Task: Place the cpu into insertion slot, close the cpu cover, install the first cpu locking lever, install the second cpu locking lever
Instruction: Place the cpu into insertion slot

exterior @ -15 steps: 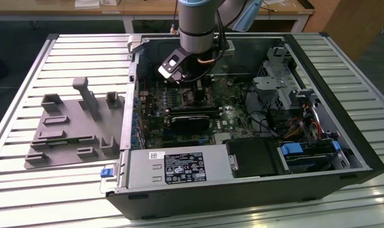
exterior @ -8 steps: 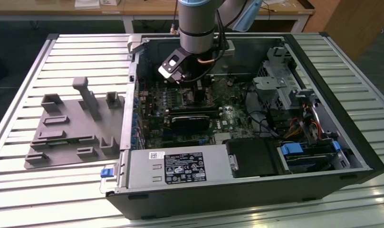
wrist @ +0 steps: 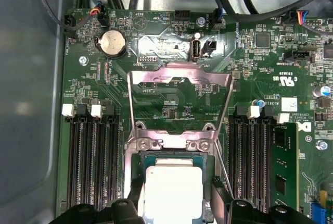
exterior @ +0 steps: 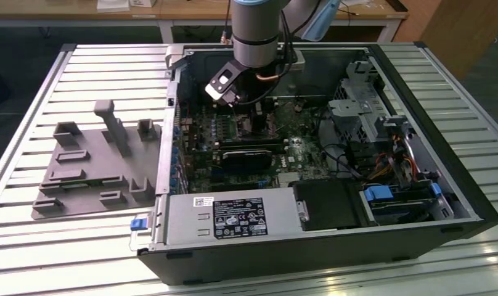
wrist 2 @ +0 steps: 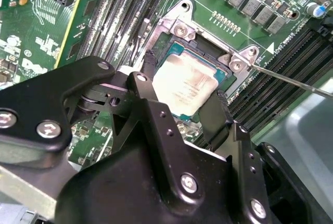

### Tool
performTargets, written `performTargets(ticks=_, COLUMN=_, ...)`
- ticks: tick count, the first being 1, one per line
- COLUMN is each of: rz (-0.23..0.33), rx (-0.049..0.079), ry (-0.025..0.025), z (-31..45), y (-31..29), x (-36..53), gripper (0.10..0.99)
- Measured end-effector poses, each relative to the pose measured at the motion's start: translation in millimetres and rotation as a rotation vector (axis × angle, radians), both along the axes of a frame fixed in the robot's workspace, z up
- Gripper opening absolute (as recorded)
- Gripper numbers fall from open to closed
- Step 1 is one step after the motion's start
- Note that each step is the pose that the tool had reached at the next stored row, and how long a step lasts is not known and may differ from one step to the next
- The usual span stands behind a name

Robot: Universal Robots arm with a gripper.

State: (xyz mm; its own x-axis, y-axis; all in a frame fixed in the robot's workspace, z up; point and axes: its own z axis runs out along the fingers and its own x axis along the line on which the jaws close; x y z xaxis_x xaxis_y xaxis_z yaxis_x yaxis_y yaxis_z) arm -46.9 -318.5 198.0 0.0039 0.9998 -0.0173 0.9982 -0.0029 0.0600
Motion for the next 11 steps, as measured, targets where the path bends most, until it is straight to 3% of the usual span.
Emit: performTargets(ticks=11, rz=0.000, rx=0.000, ry=-0.0010, z=20.1, y=0.0, x=0.0, gripper=0.612)
